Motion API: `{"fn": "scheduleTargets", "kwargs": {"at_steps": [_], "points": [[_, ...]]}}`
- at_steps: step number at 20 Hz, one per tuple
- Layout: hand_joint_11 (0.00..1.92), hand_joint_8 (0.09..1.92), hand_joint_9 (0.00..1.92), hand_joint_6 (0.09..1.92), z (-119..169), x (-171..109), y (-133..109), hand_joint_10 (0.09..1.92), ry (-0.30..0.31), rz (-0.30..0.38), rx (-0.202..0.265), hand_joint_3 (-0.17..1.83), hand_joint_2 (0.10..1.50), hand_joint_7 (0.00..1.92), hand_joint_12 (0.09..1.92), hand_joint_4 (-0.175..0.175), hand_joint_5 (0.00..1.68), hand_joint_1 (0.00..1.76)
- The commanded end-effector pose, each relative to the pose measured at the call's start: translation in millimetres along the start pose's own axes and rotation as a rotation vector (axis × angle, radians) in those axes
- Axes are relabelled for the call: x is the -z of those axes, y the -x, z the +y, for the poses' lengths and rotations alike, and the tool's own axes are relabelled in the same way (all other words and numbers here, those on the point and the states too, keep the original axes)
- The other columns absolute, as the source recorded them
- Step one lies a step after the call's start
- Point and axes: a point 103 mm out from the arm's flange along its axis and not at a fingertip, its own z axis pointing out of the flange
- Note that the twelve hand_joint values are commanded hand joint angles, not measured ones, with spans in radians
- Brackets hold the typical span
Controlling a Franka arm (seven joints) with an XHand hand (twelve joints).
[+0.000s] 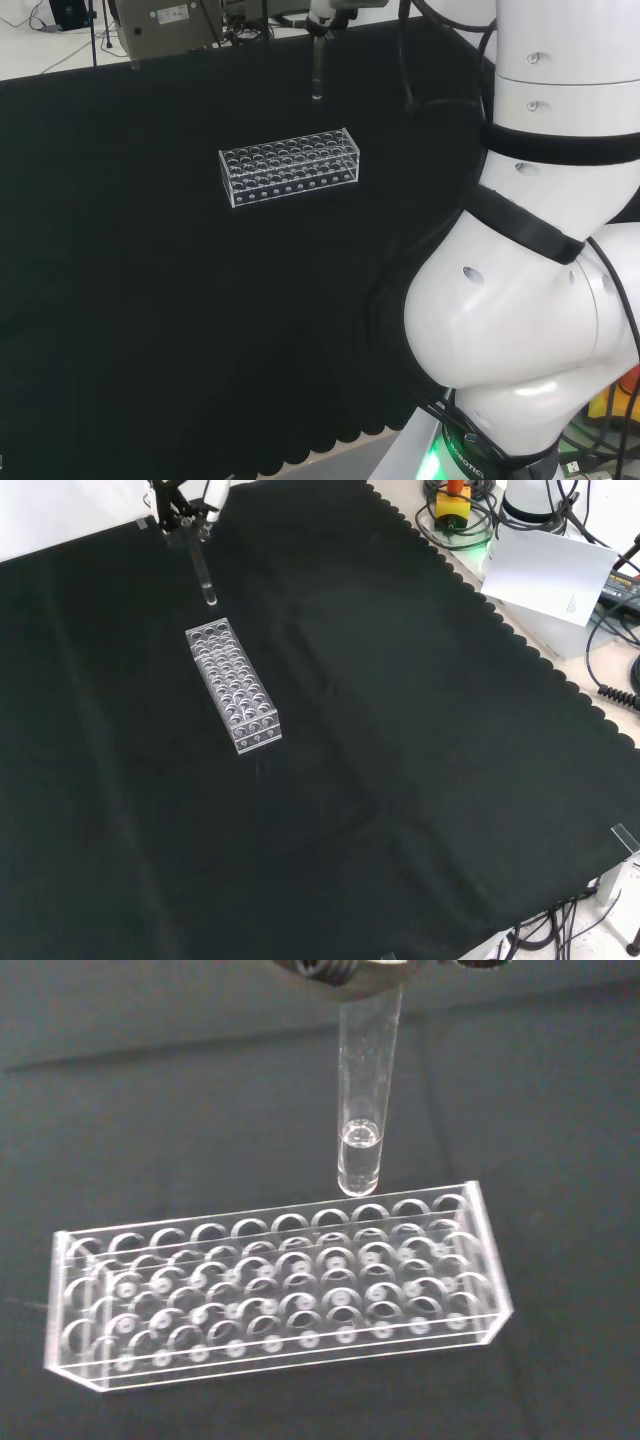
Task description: Put the test tube back in the rack.
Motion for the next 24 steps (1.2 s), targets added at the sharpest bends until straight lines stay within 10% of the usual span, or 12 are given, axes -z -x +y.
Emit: {"fn": "scheduleTargets", "kwargs": {"at_steps": [1,24], "points": [[0.85,0.35,1.25,0.66,3.7,-9.7,-17.3,0.61,-0.012,0.022,0.035,0.00,0.99,1.75,1.19,-0.175,1.14,1.41],[0.86,0.34,1.25,0.65,7.8,-61.8,-27.4,0.61,-0.008,0.033,0.067,0.00,0.99,1.75,1.19,-0.175,1.14,1.41]]}}
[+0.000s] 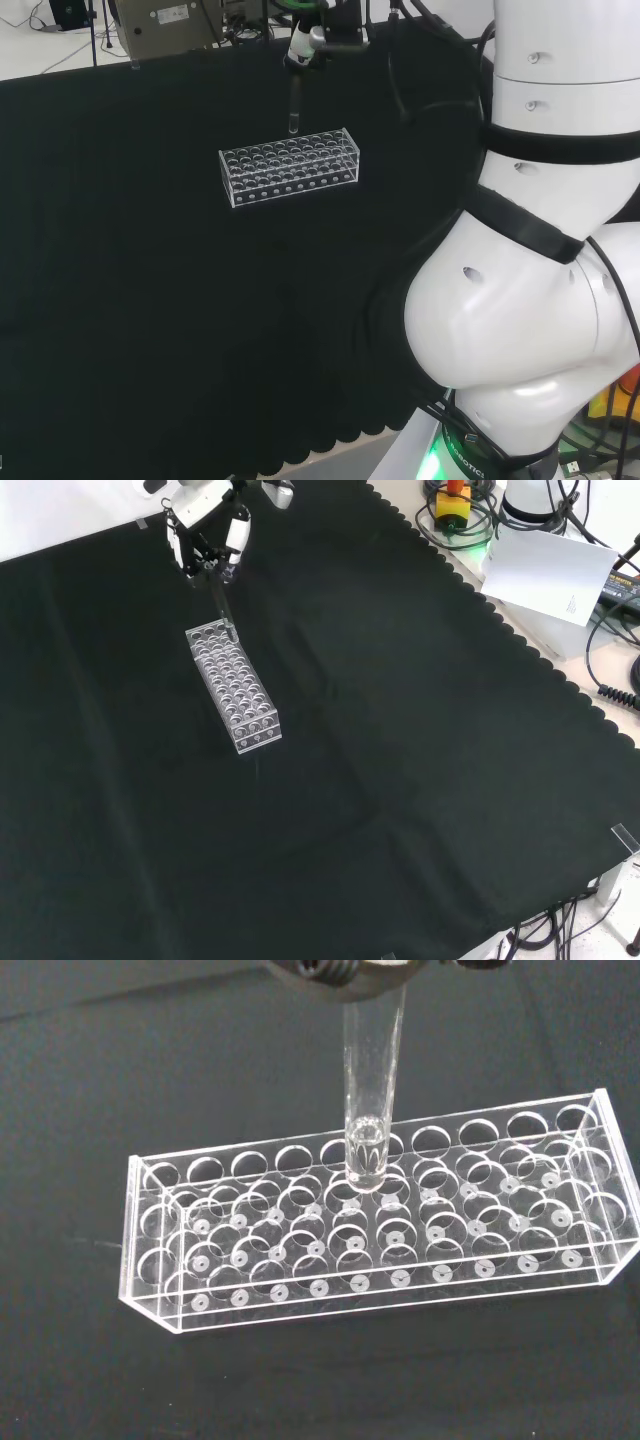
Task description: Put the test tube back in the rack.
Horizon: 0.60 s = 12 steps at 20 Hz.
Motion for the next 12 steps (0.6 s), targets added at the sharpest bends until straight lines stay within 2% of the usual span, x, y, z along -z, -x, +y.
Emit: {"fn": "scheduleTargets", "kwargs": {"at_steps": [1,12], "points": [[0.86,0.34,1.25,0.65,-0.5,-7.3,-3.3,0.61,0.020,-0.033,0.016,0.00,0.99,1.75,1.19,-0.175,1.14,1.41],[0.86,0.34,1.25,0.65,-0.1,-22.0,-8.2,0.61,0.006,-0.048,0.027,0.00,0.99,1.75,1.19,-0.175,1.14,1.41]]}}
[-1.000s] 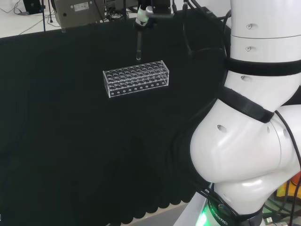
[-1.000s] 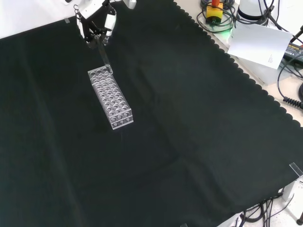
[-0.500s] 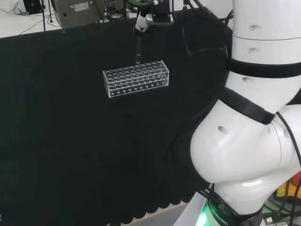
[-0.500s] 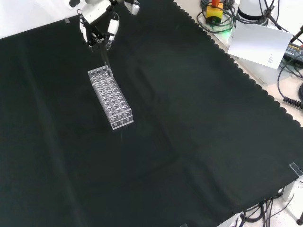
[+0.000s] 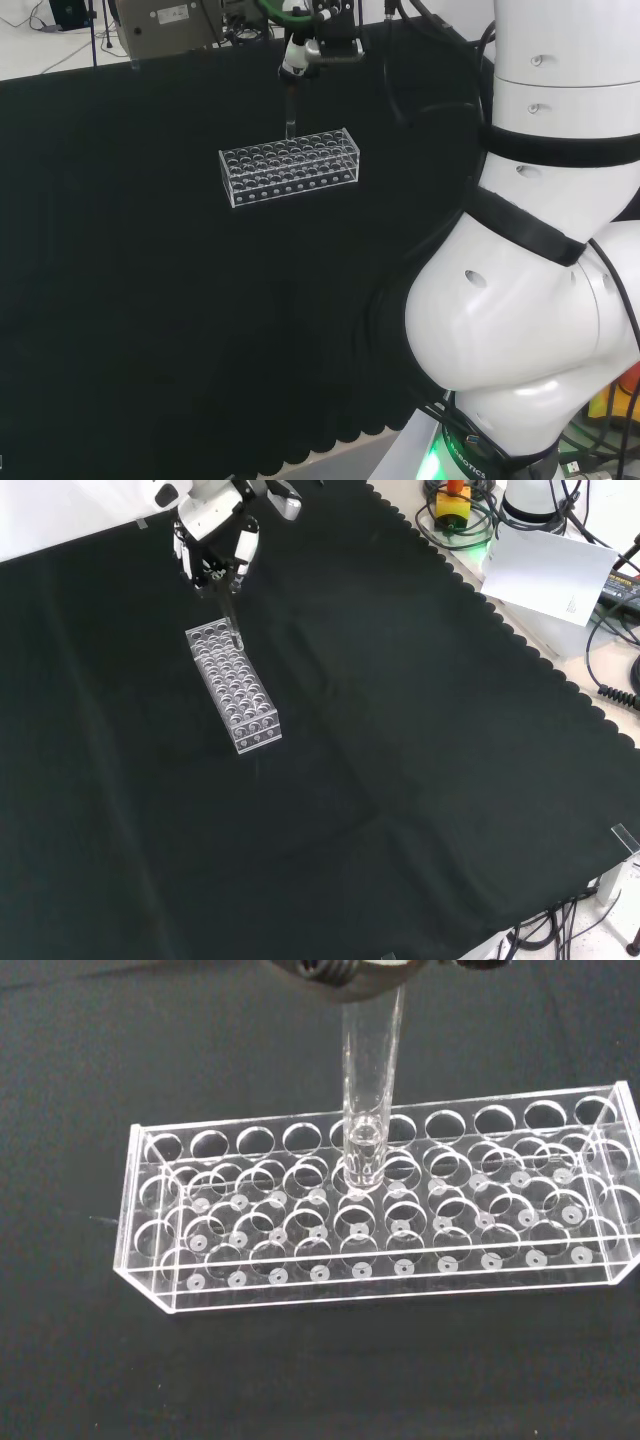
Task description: Put the test tube back in the rack.
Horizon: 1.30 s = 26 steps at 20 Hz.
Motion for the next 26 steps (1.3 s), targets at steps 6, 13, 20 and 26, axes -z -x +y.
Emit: {"fn": "scheduleTargets", "kwargs": {"at_steps": [6,13,20,26], "points": [[0.86,0.34,1.25,0.65,-0.2,-15.0,-0.2,0.61,0.010,-0.087,0.007,0.00,0.99,1.75,1.19,-0.175,1.14,1.41],[0.87,0.34,1.25,0.65,0.5,-20.5,2.0,0.61,0.021,-0.093,0.008,0.00,0.99,1.75,1.18,-0.175,1.14,1.41],[0.87,0.34,1.25,0.65,0.9,-20.2,0.6,0.61,0.025,-0.084,0.013,0.00,0.99,1.75,1.18,-0.175,1.14,1.41],[0.87,0.34,1.25,0.65,9.7,-23.0,1.9,0.61,0.012,-0.094,0.009,0.00,0.99,1.75,1.18,-0.175,1.14,1.41]]}}
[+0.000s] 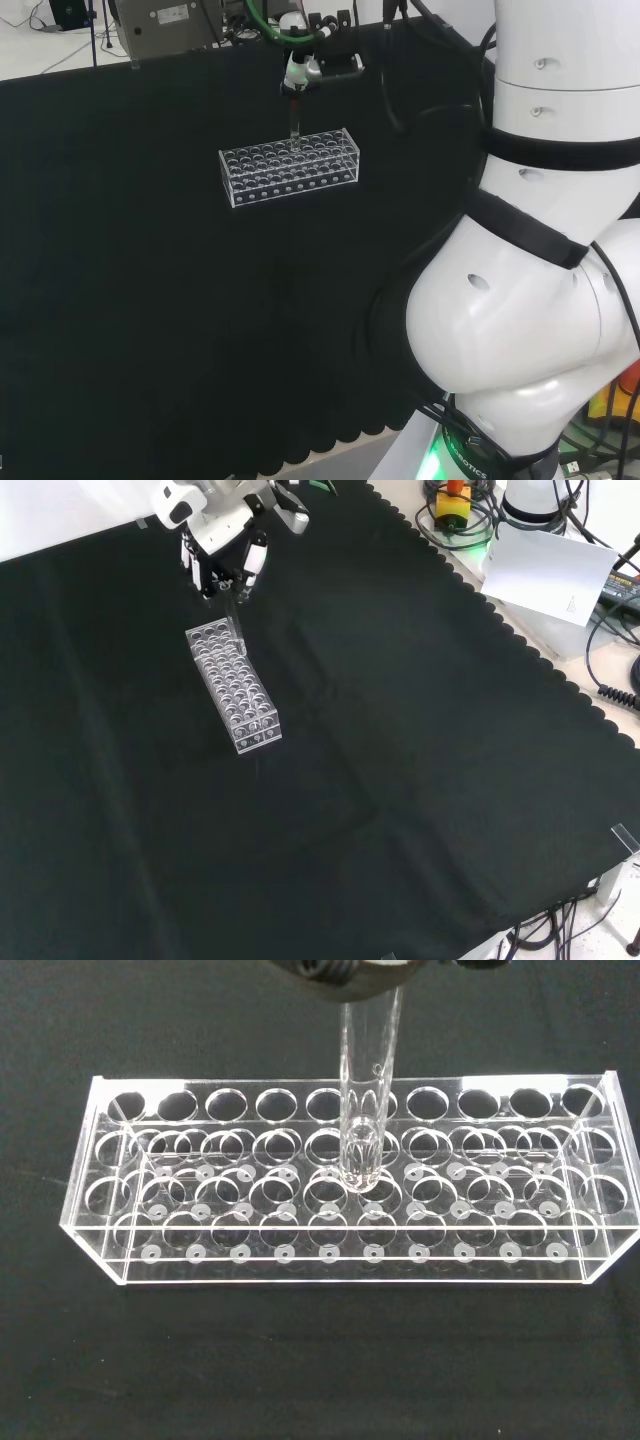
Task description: Put the test tube back in the rack.
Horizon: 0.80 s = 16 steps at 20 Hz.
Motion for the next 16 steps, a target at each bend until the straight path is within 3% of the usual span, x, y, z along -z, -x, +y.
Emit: {"fn": "scheduleTargets", "kwargs": {"at_steps": [1,16], "points": [[0.87,0.34,1.25,0.65,10.3,-3.9,1.8,0.61,-0.011,-0.009,-0.001,0.00,0.99,1.75,1.18,-0.175,1.14,1.41],[0.87,0.33,1.25,0.65,19.8,-6.9,7.0,0.61,-0.027,-0.018,-0.007,0.00,0.99,1.75,1.18,-0.175,1.14,1.41]]}}
